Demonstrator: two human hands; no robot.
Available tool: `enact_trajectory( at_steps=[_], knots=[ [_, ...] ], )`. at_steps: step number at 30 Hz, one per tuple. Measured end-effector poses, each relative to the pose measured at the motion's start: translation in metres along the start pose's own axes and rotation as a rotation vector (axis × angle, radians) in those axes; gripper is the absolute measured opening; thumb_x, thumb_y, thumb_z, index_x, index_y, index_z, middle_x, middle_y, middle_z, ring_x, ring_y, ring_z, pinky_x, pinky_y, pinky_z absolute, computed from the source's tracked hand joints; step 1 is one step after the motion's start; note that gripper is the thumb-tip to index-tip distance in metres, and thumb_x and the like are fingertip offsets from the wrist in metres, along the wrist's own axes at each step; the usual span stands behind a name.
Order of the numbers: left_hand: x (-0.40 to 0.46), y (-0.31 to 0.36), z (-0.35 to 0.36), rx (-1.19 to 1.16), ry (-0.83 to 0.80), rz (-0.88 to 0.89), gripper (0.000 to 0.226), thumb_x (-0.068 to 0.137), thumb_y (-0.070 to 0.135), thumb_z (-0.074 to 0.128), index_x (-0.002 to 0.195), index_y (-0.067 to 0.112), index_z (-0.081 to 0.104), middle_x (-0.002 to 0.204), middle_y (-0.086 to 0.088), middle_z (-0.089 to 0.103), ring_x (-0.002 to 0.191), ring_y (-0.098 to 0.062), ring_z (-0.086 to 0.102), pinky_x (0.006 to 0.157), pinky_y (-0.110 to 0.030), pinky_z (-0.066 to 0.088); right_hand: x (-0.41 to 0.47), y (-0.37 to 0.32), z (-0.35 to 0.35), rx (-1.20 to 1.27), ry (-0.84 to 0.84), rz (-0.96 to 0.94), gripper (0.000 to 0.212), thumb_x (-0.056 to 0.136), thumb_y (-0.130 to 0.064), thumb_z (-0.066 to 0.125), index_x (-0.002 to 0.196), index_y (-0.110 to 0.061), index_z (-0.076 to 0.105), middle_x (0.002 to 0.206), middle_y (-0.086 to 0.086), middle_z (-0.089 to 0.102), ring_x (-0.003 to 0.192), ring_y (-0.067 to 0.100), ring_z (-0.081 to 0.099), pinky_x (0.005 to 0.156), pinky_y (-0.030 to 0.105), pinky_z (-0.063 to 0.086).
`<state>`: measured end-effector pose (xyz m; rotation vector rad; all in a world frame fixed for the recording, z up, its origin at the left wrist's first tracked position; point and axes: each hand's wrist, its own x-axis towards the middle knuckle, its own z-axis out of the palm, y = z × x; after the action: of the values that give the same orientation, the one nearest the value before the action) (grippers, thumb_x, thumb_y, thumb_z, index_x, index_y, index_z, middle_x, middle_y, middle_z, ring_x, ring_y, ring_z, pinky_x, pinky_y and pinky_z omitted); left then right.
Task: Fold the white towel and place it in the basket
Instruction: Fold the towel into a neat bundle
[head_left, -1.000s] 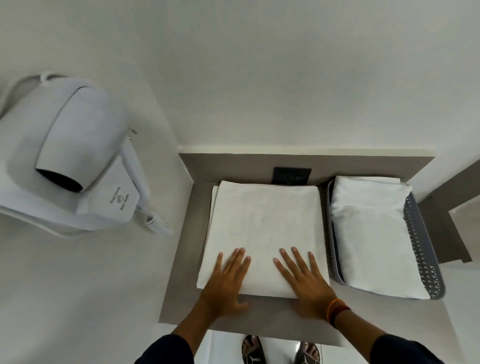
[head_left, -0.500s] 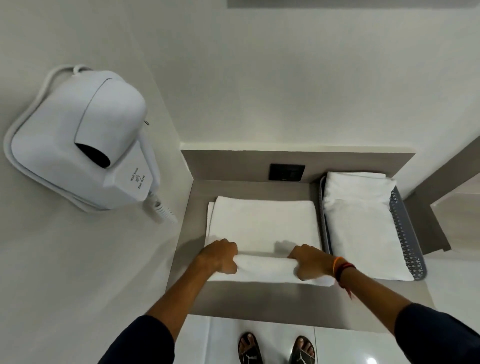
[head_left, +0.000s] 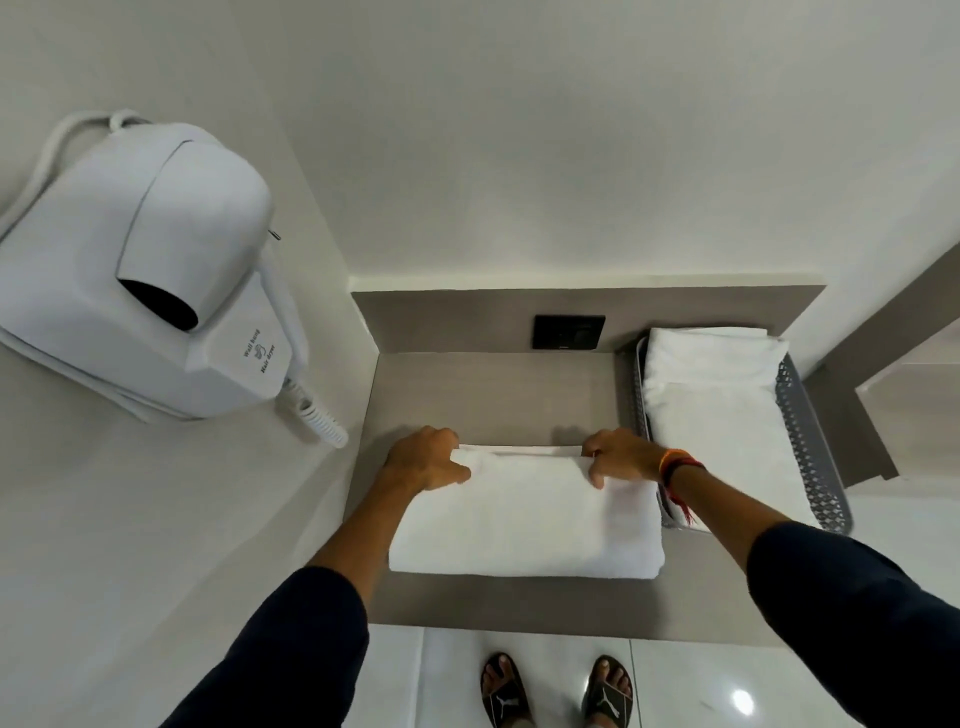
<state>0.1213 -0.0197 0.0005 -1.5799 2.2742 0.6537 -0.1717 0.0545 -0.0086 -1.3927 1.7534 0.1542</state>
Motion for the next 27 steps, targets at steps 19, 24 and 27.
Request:
enact_trajectory(
  at_steps=[19,24,27],
  knots=[
    [0.037,-0.003,0.039,0.356,0.139,0.126,0.042,0.095,0.039,0.045,0.120,0.010,0.062,0.124,-0.010,0.070,0.110,-0.029,0.066,0.097,-0.040,0.048,0.015,0.003,0.046,-0.507,0.548,-0.222,0.049,0.096,-0.029,0.039,0.143,-0.015,0.041,0.128,0.008,0.057,0.106,0.035,0.063,0.074,0.048,0.056],
    [0.014,0.022,0.068,0.392,0.247,-0.073,0.049,0.095,0.038,0.049,0.138,0.015,0.054,0.143,-0.013,0.055,0.140,-0.035,0.042,0.112,-0.077,0.013,0.008,-0.006,0.095,-0.444,0.562,-0.333,0.069,0.101,-0.065,0.023,0.161,-0.034,0.012,0.167,0.008,0.026,0.150,0.041,0.026,0.116,0.067,0.027],
    [0.005,0.031,0.082,0.353,0.321,-0.024,0.063,0.097,0.047,0.043,0.152,0.019,0.040,0.162,-0.014,0.035,0.153,-0.037,0.023,0.114,-0.077,-0.002,0.016,0.004,0.110,-0.461,0.481,-0.300,0.072,0.097,-0.073,0.021,0.159,-0.042,0.003,0.171,0.002,0.003,0.154,0.043,0.007,0.116,0.075,0.013]
  ],
)
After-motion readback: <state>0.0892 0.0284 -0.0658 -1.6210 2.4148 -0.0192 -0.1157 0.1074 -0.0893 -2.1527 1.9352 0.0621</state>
